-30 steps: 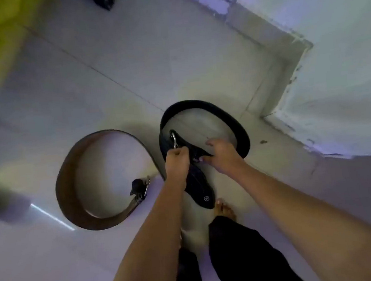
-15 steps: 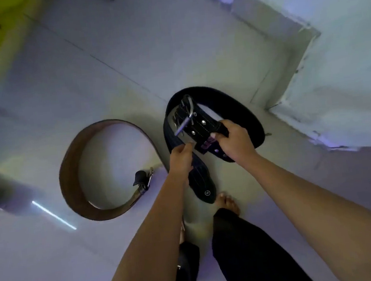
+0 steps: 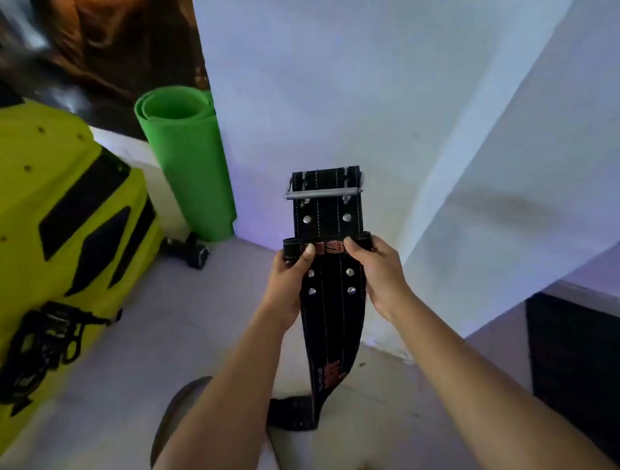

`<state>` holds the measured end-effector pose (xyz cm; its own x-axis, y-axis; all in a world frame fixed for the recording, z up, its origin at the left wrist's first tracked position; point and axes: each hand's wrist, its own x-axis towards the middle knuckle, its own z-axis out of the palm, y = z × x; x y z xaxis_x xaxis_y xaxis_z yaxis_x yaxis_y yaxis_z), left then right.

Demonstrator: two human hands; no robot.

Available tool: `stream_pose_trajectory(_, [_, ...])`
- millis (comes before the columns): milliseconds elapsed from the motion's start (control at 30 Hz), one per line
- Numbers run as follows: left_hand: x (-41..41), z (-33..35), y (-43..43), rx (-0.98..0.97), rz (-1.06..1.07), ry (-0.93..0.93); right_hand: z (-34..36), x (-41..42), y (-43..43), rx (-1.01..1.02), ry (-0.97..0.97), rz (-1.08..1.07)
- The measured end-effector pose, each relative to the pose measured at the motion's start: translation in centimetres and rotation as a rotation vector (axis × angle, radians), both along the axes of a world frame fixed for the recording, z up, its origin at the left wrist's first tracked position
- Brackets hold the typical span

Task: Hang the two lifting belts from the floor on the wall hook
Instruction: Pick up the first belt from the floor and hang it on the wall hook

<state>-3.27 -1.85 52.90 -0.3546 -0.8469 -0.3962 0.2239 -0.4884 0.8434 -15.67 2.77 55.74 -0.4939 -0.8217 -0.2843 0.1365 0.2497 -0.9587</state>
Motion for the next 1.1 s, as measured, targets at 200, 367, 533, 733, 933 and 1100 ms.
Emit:
stream_pose_trajectory(200, [-4.9, 14.3, 1.5, -0.214, -0.067, 0.065, 13.5, -3.5, 4.3, -0.219, -0.001, -0.103])
stream_pose_trajectory(367, [-9.2, 23.6, 3.8, -0.414, -0.123, 0.133, 20.1, -5.0, 8.1, -0.336, 0.025, -0.166])
stream_pose_trajectory(533, [-12.8, 31.7, 7.3, -0.619, -0.200, 0.185, 27.9, -8.1, 11.3, -0.472, 0.075, -0.360])
stream_pose_trajectory(733, [-15.3, 35.6, 11.5, -0.865, -0.402, 0.204, 36.6, -12.0, 14.9, -0.627, 0.145, -0.518])
stream_pose_trajectory(933, [-16.4, 37.9, 14.3, -0.897, -0.430, 0.233, 41.3, -13.9, 18.0, -0.686, 0.147, -0.497])
stream_pose_trajectory(1100, [-16.9, 38.5, 15.2, -0.950, -0.468, 0.248, 42.2, -14.6, 19.3, -0.750, 0.131, -0.454])
